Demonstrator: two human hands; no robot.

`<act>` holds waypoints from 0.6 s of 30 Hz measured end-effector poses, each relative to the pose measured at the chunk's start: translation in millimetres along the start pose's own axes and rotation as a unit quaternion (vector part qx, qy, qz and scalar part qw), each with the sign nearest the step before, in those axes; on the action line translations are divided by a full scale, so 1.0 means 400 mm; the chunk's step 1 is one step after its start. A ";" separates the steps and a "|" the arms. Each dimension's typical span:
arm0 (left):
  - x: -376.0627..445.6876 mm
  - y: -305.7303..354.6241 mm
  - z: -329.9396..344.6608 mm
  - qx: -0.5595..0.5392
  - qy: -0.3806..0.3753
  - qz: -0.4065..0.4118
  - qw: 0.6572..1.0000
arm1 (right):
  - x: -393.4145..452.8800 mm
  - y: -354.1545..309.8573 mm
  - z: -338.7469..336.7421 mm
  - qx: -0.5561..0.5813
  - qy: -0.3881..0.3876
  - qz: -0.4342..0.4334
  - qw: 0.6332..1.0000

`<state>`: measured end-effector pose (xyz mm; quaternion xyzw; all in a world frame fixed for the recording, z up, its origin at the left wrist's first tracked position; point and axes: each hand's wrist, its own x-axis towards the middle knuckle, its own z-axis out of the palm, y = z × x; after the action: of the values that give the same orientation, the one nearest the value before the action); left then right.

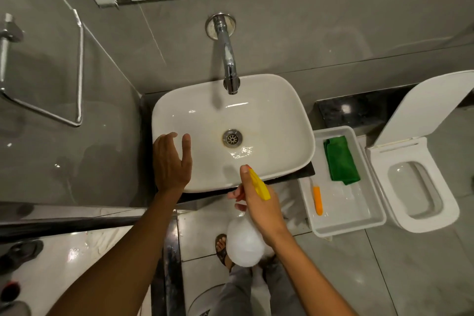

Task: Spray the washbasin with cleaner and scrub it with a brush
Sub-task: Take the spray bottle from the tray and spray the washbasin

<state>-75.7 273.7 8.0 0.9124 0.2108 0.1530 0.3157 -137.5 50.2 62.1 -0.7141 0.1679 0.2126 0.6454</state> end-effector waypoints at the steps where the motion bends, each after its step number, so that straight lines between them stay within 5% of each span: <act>1: -0.002 0.006 0.001 0.012 -0.004 0.018 1.000 | 0.002 0.006 -0.022 0.029 -0.003 0.007 1.000; 18: -0.194 0.563 0.418 -0.042 -0.188 0.186 0.963 | 0.143 0.156 -0.709 0.035 0.244 -0.020 0.969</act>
<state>-8.8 -9.6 14.9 0.9338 -0.0328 0.0431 0.3536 -96.2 -236.5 0.8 -0.7244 0.3135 0.0135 0.6138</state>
